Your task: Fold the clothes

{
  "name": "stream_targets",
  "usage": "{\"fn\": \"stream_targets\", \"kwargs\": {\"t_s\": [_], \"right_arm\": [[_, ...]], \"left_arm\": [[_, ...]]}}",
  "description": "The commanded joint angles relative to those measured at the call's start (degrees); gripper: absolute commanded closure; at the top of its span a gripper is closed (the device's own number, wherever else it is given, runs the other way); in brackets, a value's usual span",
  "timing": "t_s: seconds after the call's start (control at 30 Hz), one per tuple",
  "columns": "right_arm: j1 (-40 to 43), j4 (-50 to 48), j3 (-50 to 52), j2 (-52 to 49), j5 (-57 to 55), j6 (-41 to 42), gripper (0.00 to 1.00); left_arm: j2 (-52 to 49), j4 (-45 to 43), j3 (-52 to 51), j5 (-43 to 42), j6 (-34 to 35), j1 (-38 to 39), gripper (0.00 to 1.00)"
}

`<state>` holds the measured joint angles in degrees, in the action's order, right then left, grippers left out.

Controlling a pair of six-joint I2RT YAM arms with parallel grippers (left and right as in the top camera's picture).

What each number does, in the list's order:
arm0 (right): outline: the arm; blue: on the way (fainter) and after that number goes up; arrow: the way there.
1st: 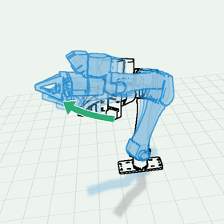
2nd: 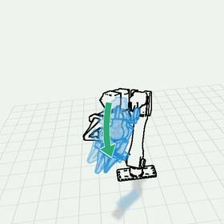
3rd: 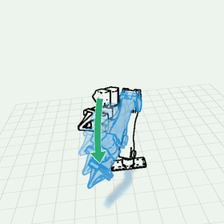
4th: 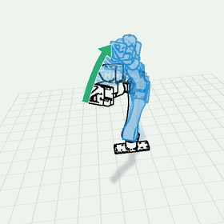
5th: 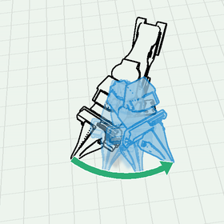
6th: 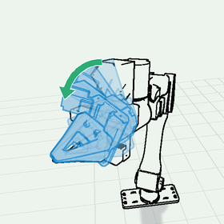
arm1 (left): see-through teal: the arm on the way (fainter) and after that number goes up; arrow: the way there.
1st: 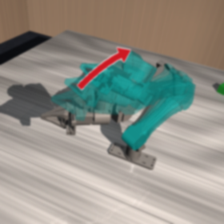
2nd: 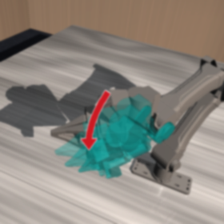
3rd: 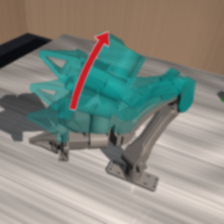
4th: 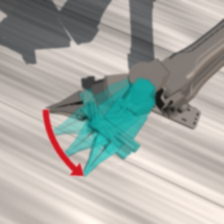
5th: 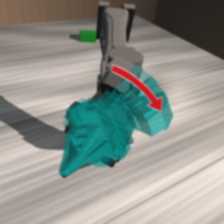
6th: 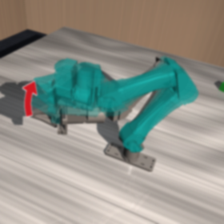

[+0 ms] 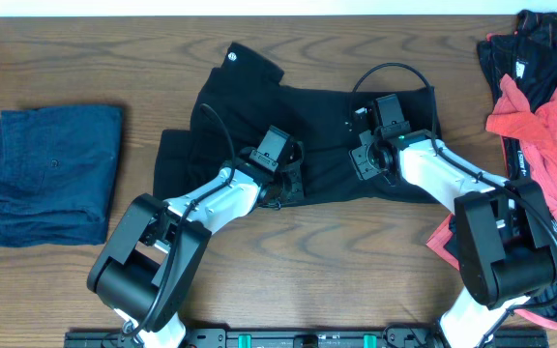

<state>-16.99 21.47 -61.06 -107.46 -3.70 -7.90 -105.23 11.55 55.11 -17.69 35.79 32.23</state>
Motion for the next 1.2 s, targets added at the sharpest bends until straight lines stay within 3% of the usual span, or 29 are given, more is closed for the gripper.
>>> {"fn": "stream_targets", "kwargs": {"t_s": [0.0,0.23,0.5,0.87,1.17], "right_arm": [[1.9,1.6,0.15,-1.31,-7.43,2.64,0.41],[6.16,2.73,0.15,-1.31,-12.83,6.51,0.44],[12.04,3.17,-0.31,1.11,-18.58,11.32,0.42],[14.95,11.04,-0.55,12.74,-13.27,14.25,0.27],[21.2,15.93,0.55,9.03,-9.16,17.14,0.27]], "left_arm": [[-2.99,2.54,-3.61,0.37,0.09,0.2,0.9],[-2.99,2.54,-3.61,0.37,0.09,0.2,0.9],[-2.99,2.54,-3.61,0.37,0.09,0.2,0.91],[-2.99,2.58,-3.61,0.9,0.02,0.22,0.9],[-2.99,2.97,-3.61,2.29,0.07,0.22,0.9]]}}
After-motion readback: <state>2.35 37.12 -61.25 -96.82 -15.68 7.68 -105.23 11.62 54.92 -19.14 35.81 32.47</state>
